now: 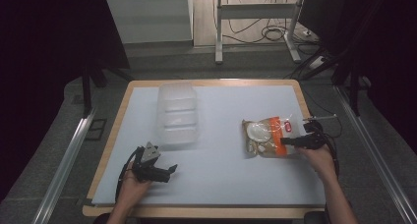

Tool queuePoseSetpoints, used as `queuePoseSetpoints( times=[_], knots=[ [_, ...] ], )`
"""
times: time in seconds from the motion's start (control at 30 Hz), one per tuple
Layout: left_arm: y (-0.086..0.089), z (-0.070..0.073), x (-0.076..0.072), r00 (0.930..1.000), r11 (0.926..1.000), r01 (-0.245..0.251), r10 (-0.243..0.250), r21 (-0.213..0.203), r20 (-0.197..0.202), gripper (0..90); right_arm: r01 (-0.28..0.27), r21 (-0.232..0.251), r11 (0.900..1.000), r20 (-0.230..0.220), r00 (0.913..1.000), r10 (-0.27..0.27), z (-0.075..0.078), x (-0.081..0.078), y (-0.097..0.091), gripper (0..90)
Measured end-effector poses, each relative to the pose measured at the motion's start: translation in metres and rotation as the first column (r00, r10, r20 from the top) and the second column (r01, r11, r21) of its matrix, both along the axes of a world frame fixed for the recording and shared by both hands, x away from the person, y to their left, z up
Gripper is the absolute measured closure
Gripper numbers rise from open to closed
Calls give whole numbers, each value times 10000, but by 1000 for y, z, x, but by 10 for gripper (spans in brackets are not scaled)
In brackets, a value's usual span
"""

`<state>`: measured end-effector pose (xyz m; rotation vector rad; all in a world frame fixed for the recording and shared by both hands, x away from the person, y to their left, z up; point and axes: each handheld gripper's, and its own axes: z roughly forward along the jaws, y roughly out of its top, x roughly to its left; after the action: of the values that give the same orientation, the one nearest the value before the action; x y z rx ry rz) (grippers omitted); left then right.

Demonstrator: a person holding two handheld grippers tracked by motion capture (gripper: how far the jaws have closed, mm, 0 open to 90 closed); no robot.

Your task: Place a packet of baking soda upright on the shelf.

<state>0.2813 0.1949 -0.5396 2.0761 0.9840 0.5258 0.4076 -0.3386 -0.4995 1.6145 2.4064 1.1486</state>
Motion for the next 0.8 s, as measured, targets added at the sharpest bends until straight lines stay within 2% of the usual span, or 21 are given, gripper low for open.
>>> queuePoseSetpoints(
  times=[0.17,0.2,0.23,0.33,0.37,0.43,0.6,0.8],
  knots=[
    [0,0,0,10000,10000,-15,15,10,9,10,-228,2,9997,17,9997,228,0,2,7,611],
    [0,0,0,10000,10000,-14,14,19,15,10,-272,-166,9995,165,9995,275,2,2,9,672],
    [0,0,0,10000,10000,-14,14,19,15,10,-272,-166,9995,165,9995,275,2,2,9,672],
    [0,0,0,10000,10000,-24,24,17,46,10,-250,-396,9989,512,9983,270,6,0,10,830],
    [0,0,0,10000,10000,-24,24,17,46,10,-250,-396,9989,512,9983,270,6,0,10,830],
    [0,0,-1,10000,10000,-15,15,24,52,10,-227,-412,9989,618,9978,252,8,-1,10,886],
    [0,0,-1,10000,10000,-7,7,20,66,10,-242,-669,9975,720,9970,290,10,-3,13,892],
    [0,1,-1,10000,10000,9,-9,44,76,10,-123,-655,9978,1002,9948,189,15,-6,16,893]
  ],
)
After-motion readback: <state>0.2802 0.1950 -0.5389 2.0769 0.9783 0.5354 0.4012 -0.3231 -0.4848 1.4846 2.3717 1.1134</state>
